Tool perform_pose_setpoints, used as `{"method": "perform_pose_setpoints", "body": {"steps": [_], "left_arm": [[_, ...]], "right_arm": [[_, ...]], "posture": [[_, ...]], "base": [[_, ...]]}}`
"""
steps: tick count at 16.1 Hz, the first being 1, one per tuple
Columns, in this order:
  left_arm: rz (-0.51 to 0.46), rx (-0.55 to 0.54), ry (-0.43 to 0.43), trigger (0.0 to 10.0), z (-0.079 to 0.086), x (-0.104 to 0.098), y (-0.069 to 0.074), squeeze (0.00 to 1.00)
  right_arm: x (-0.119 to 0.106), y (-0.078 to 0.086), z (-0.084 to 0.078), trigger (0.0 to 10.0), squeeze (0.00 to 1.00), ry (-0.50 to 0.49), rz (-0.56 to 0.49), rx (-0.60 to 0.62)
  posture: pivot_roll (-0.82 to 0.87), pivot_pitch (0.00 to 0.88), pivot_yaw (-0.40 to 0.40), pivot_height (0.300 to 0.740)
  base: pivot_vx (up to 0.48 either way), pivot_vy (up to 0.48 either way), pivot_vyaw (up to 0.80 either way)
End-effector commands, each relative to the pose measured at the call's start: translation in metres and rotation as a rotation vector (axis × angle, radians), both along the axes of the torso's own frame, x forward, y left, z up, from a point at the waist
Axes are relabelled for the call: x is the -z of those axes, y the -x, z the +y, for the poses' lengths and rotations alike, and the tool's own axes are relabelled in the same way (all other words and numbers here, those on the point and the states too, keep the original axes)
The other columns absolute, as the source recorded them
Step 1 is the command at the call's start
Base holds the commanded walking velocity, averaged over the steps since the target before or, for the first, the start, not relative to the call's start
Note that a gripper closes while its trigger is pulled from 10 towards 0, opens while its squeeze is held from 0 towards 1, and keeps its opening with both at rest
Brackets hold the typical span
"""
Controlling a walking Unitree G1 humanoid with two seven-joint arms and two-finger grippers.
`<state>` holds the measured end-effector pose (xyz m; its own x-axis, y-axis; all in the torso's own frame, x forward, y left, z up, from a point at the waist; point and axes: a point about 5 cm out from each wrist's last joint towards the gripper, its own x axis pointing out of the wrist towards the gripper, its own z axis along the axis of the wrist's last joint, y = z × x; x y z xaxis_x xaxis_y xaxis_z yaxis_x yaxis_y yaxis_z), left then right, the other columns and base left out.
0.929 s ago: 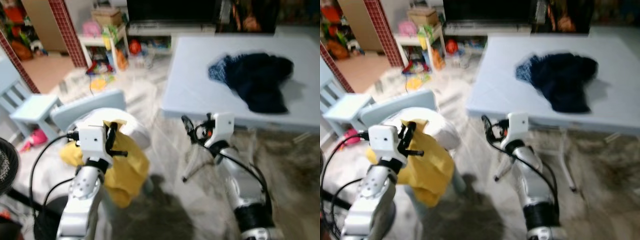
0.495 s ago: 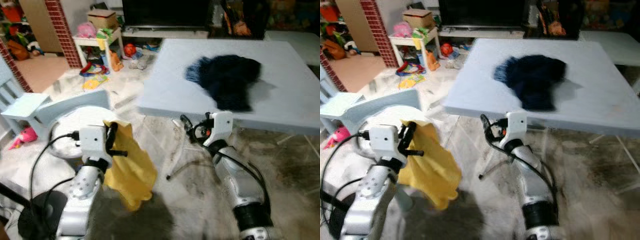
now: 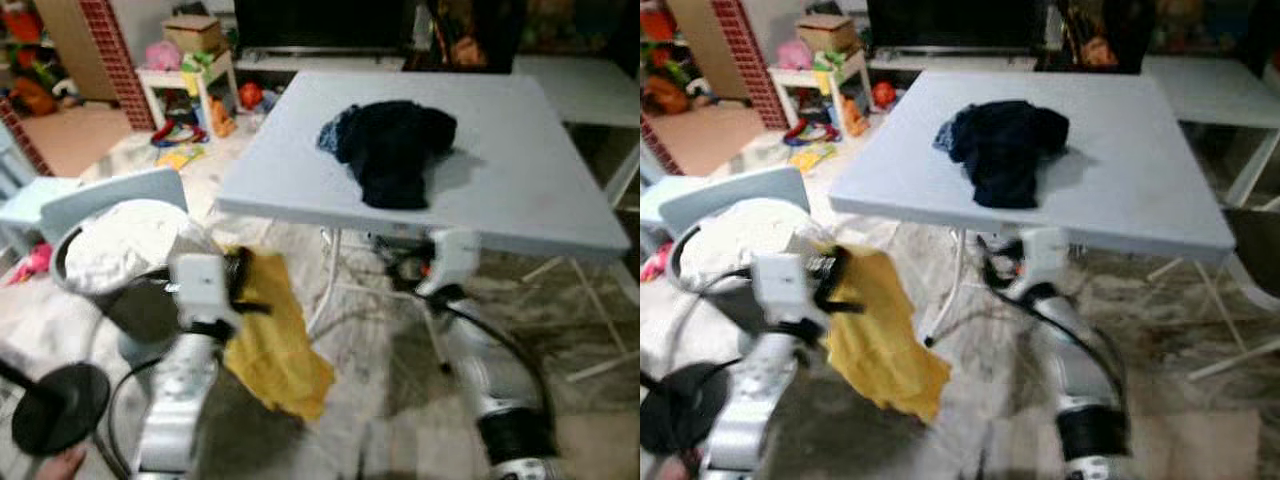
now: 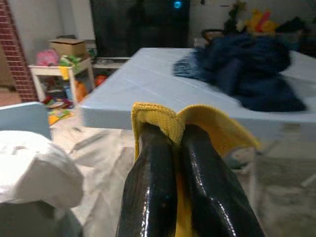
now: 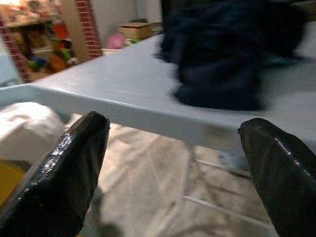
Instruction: Hang hanger
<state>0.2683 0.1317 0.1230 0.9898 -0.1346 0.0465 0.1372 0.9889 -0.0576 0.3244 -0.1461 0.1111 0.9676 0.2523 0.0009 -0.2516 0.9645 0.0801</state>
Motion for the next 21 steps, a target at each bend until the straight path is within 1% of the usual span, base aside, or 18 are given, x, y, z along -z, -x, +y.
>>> {"method": "perform_pose_setpoints", "body": {"steps": [1,3,9,11,21], "left_arm": [[-0.050,-0.030,-0.003,10.0,0.0086,-0.0107,-0.0036,0.00],[-0.051,-0.005,0.031,10.0,0.0066,-0.0108,-0.0034,0.00],[-0.064,0.020,0.044,10.0,0.0036,-0.0127,-0.0024,0.00],[-0.068,0.031,0.038,10.0,0.0025,-0.0131,-0.0023,0.00],[-0.062,0.042,0.041,10.0,0.0011,-0.0124,-0.0021,0.00]], "right_arm": [[-0.0071,-0.0033,0.0077,10.0,0.00,-0.011,-0.028,-0.014],[-0.0073,-0.0042,0.0057,10.0,0.00,-0.008,-0.026,-0.009],[-0.0065,-0.0036,0.0074,10.0,0.00,-0.004,-0.022,-0.017],[-0.0073,-0.0038,0.0084,10.0,0.00,0.014,-0.032,-0.025],[-0.0058,-0.0032,0.0098,10.0,0.00,0.014,-0.031,-0.031]], "posture": [[-0.05,0.000,0.046,0.740],[-0.06,0.000,0.043,0.740],[-0.06,0.000,0.042,0.740],[-0.06,0.000,0.042,0.740],[-0.06,0.000,0.044,0.740]], "base": [[0.000,0.000,0.00],[0.000,0.000,0.00],[0.000,0.000,-0.58],[0.268,0.000,-0.74],[0.277,0.000,-0.79]]}}
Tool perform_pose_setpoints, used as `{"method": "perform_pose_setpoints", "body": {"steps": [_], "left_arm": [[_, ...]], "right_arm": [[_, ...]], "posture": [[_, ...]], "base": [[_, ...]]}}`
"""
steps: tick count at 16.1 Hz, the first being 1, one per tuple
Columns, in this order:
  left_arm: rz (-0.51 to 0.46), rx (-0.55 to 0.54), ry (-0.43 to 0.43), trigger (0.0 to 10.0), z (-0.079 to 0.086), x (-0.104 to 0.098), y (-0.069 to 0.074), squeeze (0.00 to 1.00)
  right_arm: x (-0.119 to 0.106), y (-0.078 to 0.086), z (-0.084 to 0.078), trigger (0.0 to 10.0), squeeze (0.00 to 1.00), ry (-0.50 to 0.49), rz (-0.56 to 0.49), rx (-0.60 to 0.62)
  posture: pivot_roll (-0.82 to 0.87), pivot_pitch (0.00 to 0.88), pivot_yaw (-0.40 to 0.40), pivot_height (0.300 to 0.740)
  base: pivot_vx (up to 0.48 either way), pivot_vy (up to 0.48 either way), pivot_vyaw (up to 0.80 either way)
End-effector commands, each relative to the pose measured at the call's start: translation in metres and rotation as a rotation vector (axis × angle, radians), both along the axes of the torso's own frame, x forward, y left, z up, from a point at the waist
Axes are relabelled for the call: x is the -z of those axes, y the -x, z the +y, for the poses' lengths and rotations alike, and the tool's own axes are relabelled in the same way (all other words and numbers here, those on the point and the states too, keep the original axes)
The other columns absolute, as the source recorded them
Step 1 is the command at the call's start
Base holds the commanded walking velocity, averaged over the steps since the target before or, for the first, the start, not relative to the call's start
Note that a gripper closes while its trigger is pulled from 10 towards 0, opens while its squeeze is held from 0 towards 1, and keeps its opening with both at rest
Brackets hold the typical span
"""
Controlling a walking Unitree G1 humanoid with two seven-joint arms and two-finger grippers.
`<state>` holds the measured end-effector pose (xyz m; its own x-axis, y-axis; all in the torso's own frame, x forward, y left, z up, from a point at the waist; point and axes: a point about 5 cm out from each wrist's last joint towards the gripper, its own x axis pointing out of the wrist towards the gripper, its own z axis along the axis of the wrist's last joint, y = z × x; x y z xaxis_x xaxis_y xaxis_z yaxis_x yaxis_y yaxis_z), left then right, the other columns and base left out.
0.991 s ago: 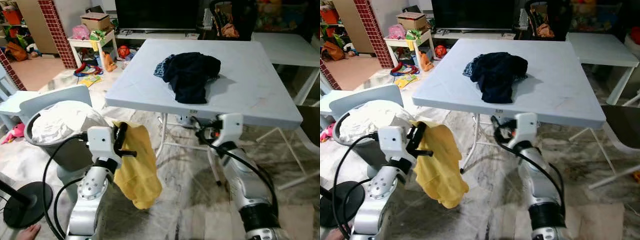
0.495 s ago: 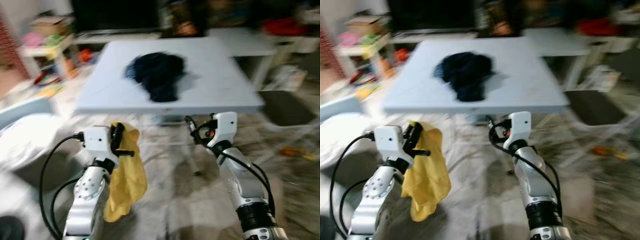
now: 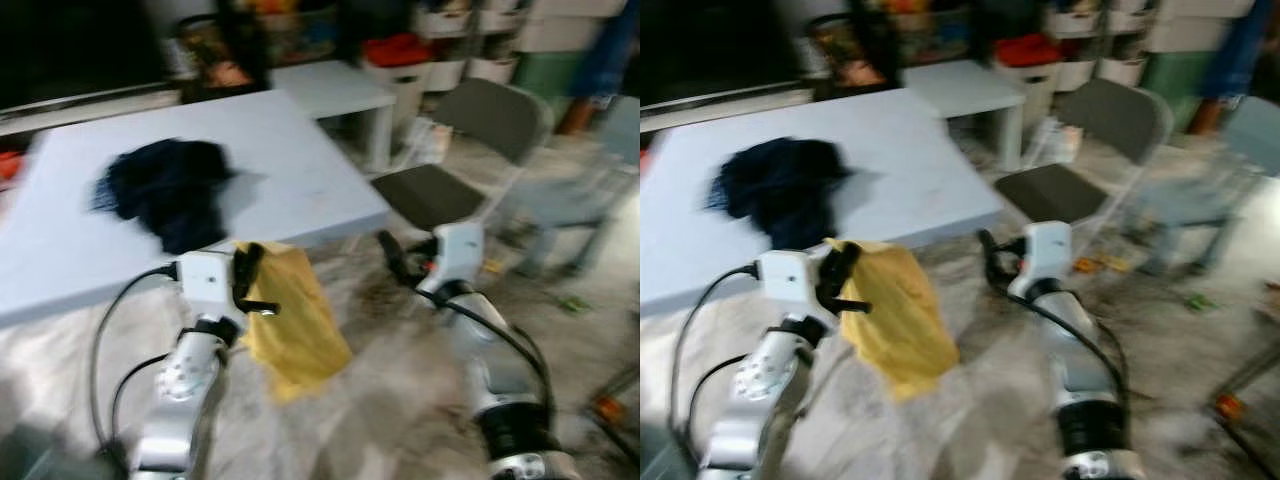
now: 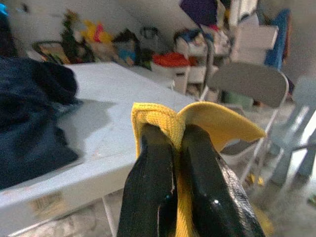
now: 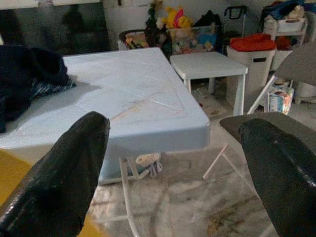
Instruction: Hang hanger
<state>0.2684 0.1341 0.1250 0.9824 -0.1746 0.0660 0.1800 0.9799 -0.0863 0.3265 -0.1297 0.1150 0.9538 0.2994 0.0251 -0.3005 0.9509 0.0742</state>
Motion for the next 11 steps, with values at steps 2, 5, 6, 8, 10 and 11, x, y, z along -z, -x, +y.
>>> {"method": "perform_pose_setpoints", "body": {"steps": [2,5,6,8,10,11], "left_arm": [[-0.048,0.003,0.009,10.0,-0.0017,-0.0108,-0.0024,0.00],[-0.045,0.008,0.007,10.0,-0.0023,-0.0101,-0.0028,0.00],[-0.031,-0.004,0.010,10.0,-0.0017,-0.0086,-0.0032,0.00],[0.003,-0.038,0.026,10.0,-0.0016,-0.0052,-0.0051,0.00],[0.015,-0.018,0.054,10.0,-0.0046,-0.0044,-0.0047,0.00],[0.018,-0.014,0.058,10.0,-0.0051,-0.0041,-0.0045,0.00]], "right_arm": [[-0.0020,-0.0013,-0.0069,10.0,0.00,0.015,-0.006,0.018],[-0.0011,-0.0016,-0.0075,10.0,0.00,0.016,-0.003,0.020],[-0.0007,-0.0014,-0.0073,10.0,0.00,0.017,-0.003,0.020],[0.0006,-0.0009,-0.0067,10.0,0.00,0.017,0.003,0.018],[0.0024,-0.0003,-0.0061,10.0,0.00,0.017,0.009,0.016],[0.0027,-0.0001,-0.0059,10.0,0.00,0.017,0.011,0.016]], "posture": [[-0.06,0.000,0.044,0.740],[-0.06,0.000,0.047,0.740],[-0.06,0.000,0.046,0.740],[-0.06,0.000,0.044,0.740],[-0.06,0.000,0.043,0.740],[-0.06,0.000,0.044,0.740]], "base": [[0.279,0.000,-0.71],[0.279,0.000,-0.39],[0.000,0.000,0.00],[0.000,0.000,0.00],[0.000,0.000,0.00],[0.000,0.000,0.00]]}}
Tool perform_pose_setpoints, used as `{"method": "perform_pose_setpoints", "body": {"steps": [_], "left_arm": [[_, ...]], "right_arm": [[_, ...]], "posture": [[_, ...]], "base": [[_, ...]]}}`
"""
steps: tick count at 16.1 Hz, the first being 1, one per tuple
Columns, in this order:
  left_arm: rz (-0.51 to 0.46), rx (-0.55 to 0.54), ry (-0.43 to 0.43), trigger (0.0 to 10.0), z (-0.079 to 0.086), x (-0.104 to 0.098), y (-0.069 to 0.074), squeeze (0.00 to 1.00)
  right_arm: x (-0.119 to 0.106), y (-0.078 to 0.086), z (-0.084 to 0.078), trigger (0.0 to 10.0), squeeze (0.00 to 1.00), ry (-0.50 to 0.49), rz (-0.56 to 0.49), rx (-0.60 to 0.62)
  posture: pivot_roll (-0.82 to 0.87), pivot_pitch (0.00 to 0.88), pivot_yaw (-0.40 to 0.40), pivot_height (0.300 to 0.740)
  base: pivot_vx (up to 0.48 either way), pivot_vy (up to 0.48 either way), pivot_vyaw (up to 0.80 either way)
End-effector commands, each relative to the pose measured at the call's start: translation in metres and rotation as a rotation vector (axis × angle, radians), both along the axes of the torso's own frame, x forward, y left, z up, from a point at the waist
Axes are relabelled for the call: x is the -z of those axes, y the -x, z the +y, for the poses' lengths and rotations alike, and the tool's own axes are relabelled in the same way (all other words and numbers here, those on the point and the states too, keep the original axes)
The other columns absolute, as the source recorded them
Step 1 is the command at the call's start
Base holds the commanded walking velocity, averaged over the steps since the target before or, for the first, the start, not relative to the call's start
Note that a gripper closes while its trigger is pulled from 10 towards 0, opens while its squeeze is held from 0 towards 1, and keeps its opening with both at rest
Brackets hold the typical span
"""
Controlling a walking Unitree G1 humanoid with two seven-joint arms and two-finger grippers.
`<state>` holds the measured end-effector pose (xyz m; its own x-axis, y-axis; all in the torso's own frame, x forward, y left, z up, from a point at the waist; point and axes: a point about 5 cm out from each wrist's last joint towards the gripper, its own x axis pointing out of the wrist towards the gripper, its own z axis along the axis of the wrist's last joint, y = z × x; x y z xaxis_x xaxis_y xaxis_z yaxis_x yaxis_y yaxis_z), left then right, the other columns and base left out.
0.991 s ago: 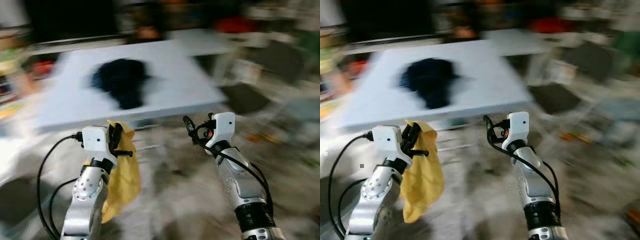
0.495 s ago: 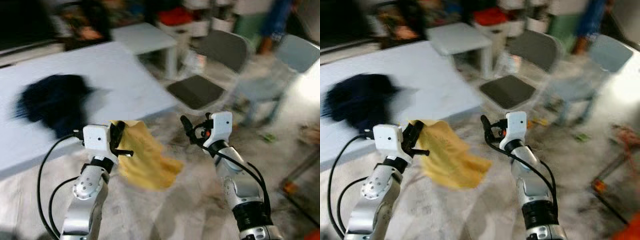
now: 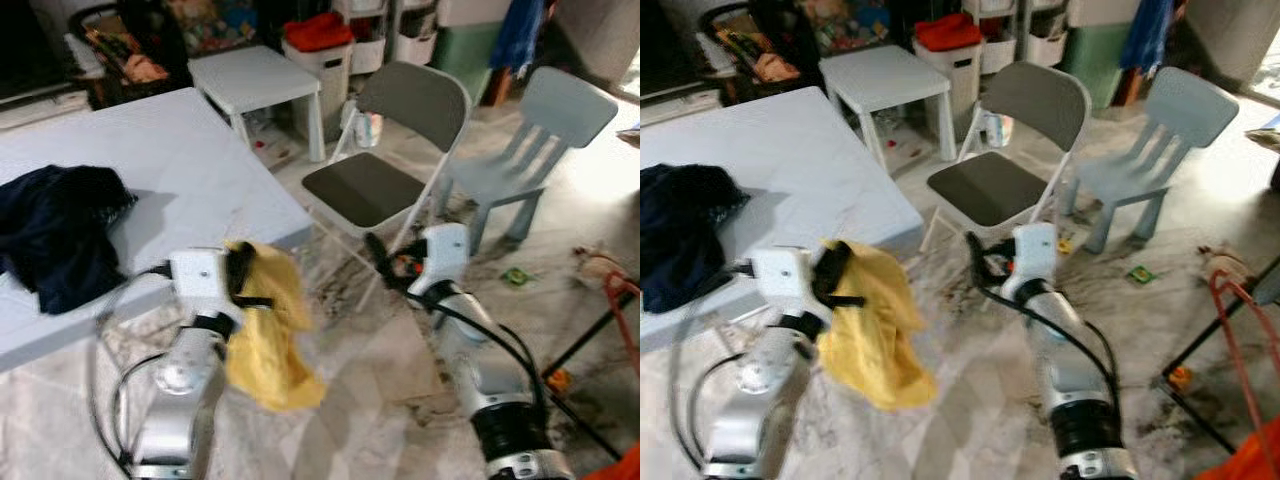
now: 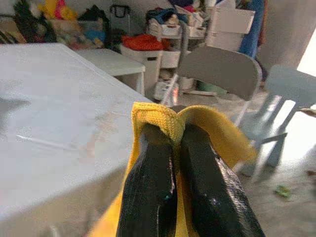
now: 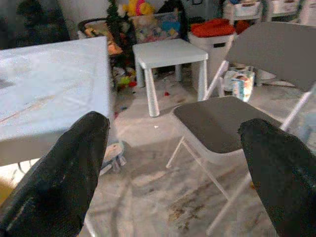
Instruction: Hang hanger
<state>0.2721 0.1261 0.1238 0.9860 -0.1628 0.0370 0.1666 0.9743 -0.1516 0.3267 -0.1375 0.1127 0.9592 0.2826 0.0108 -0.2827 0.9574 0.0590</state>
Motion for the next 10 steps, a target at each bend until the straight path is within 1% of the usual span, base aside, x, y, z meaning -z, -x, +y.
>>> {"method": "perform_pose_setpoints", "body": {"steps": [1,2,3,10], "left_arm": [[-0.021,-0.007,-0.003,10.0,0.0027,-0.0055,-0.0006,0.00],[-0.019,-0.006,-0.001,10.0,0.0022,-0.0056,-0.0008,0.00],[-0.018,-0.005,0.001,10.0,0.0020,-0.0056,-0.0011,0.00],[0.004,-0.003,0.023,10.0,0.0011,-0.0037,-0.0013,0.00]], "right_arm": [[0.0006,0.0001,0.0019,10.0,0.00,-0.003,0.003,-0.001],[0.0008,0.0000,0.0016,10.0,0.00,-0.004,0.005,0.001],[0.0007,-0.0001,0.0012,10.0,0.00,-0.005,0.007,0.002],[0.0010,-0.0007,0.0001,10.0,0.00,0.003,0.014,0.000]], "posture": [[-0.06,0.000,0.044,0.740],[-0.06,0.000,0.044,0.740],[-0.06,0.000,0.045,0.740],[-0.07,0.000,0.038,0.740]], "base": [[0.000,0.000,0.00],[0.000,0.000,0.00],[0.000,0.322,0.00],[0.000,0.480,0.00]]}}
